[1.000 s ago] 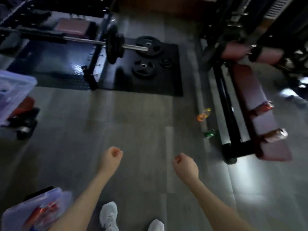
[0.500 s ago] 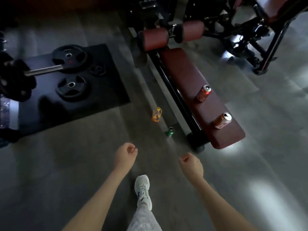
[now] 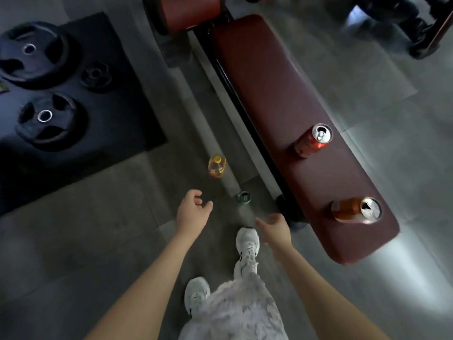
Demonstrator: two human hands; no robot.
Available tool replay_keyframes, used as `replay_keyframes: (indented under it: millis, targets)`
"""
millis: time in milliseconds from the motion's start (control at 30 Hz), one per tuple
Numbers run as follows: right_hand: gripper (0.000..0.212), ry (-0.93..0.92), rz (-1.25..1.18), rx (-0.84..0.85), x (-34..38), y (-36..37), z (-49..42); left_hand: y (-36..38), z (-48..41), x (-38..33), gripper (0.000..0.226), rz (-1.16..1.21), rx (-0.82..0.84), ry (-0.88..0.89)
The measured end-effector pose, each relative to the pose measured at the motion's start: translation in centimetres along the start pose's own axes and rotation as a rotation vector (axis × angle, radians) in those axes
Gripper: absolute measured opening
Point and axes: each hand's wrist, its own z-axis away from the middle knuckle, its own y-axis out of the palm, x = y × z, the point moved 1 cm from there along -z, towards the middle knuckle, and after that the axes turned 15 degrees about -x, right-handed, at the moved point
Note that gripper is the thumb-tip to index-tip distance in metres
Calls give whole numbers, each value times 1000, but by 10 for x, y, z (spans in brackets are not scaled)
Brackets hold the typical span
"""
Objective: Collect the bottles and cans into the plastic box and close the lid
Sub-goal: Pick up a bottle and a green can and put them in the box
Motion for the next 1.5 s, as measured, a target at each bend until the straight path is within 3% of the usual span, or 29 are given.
replay_keyframes:
  millis: [267, 500, 633, 733, 867, 933, 1000, 1100, 1133, 1233, 1367, 1500]
  targets:
    - [68, 57, 150, 114, -4, 132, -172, 143, -135, 43, 57, 26, -48, -41]
    - [89, -42, 339, 89, -35, 238, -271, 251, -244, 101, 99, -127, -113, 236]
    - [90, -79, 456, 93, -52, 281, -298, 296, -286, 129, 111, -192, 10, 188]
    - [76, -113, 487, 64, -52, 286, -301, 307, -294, 133, 96, -161, 8, 271]
    - [65, -131, 493, 56, -31, 268, -293, 292, -299, 124, 43, -171, -25, 240]
    - [66, -119, 457, 39, -16, 255, -282, 277, -296, 115, 30, -230, -40, 243]
    - [66, -153, 423, 20, 0, 246, -272, 266, -295, 107, 39, -235, -24, 236]
    - [67, -226, 463, 35, 19, 250, -274, 271, -310, 107, 90, -444, 165, 315]
    - [68, -246, 486, 35, 25, 254, -278, 277, -317, 106, 97, -459, 211, 342]
    - [68, -276, 532, 11, 33, 268, -295, 297, -334, 110, 85, -398, 319, 464]
    - [69, -263, 522, -5, 36, 274, -305, 302, -334, 114, 57, -203, 268, 459]
    - [68, -219, 402, -42, 51, 252, -291, 273, -315, 110, 57, -79, 153, 176]
